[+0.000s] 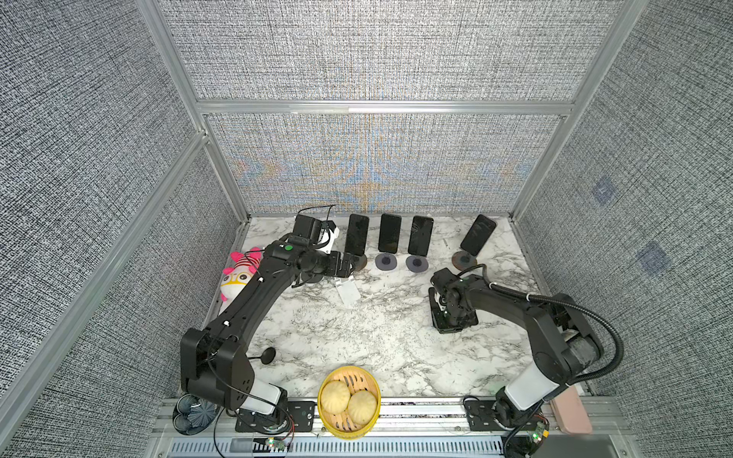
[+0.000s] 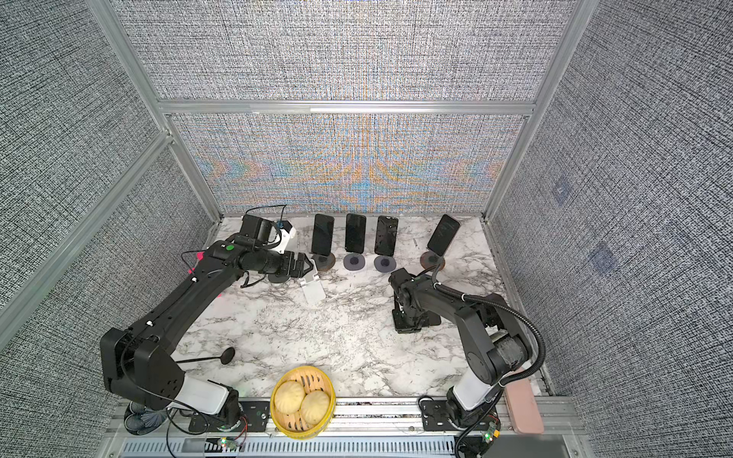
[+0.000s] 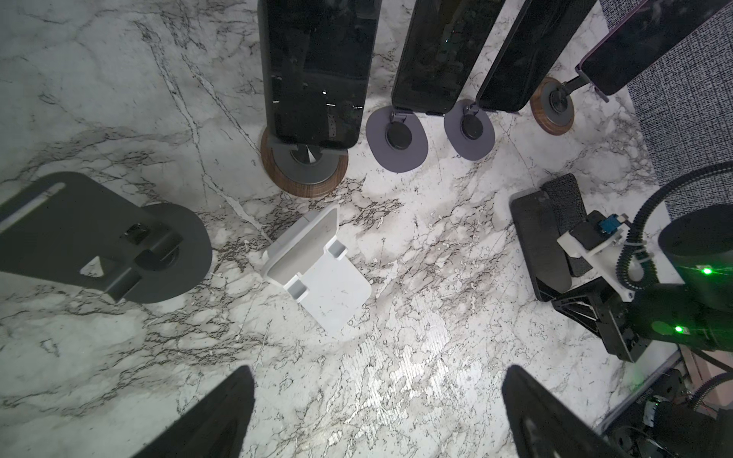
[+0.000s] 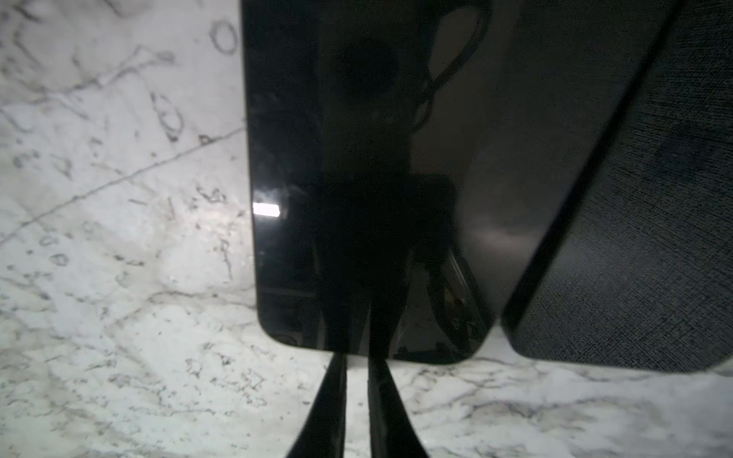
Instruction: Remove the phone from the phone stand
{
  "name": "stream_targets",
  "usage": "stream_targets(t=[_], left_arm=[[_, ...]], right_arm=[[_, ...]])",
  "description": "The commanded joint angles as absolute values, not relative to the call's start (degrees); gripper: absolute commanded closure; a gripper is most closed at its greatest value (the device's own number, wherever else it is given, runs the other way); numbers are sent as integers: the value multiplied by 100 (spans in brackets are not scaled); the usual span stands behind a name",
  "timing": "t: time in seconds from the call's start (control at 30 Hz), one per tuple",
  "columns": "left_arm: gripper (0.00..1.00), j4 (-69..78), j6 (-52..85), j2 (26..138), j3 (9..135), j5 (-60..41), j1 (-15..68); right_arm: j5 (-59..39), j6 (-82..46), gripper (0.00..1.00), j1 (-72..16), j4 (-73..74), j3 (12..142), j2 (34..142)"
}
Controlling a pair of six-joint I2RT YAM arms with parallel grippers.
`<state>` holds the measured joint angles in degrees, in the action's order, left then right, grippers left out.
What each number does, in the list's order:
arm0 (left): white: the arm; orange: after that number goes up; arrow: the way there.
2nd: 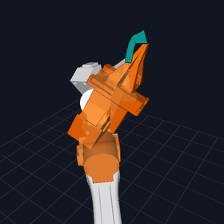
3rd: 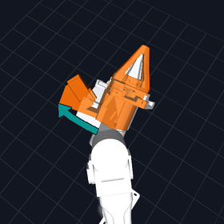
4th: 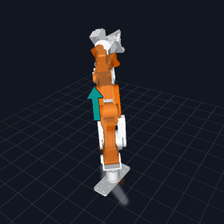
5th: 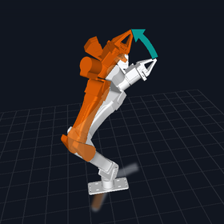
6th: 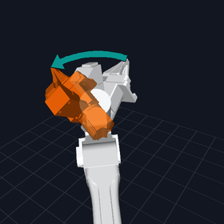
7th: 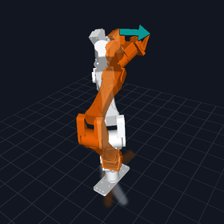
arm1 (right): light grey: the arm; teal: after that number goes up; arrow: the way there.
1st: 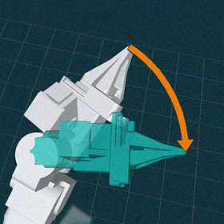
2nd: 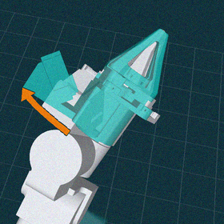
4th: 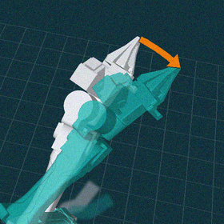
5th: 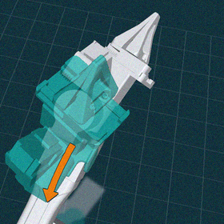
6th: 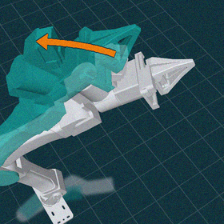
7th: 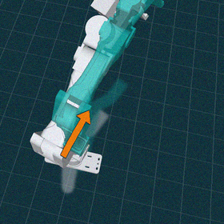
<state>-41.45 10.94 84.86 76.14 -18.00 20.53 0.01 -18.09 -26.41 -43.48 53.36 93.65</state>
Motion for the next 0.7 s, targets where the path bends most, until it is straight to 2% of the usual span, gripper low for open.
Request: stream_targets(t=[0.0,0.3,0.67], left_arm=[[1,-4151,1066,8481,7616,-1833,2035],[1,-4140,1090,8473,7619,-1857,2031],[1,-3837,1205,8286,7480,-1443,2034]], right_arm=[[202,-1773,85,-2632,-4509,5339,9240],[180,-2179,84,-3097,-4714,5827,8867],[60,-2391,84,-3230,-3840,6721,10166]])
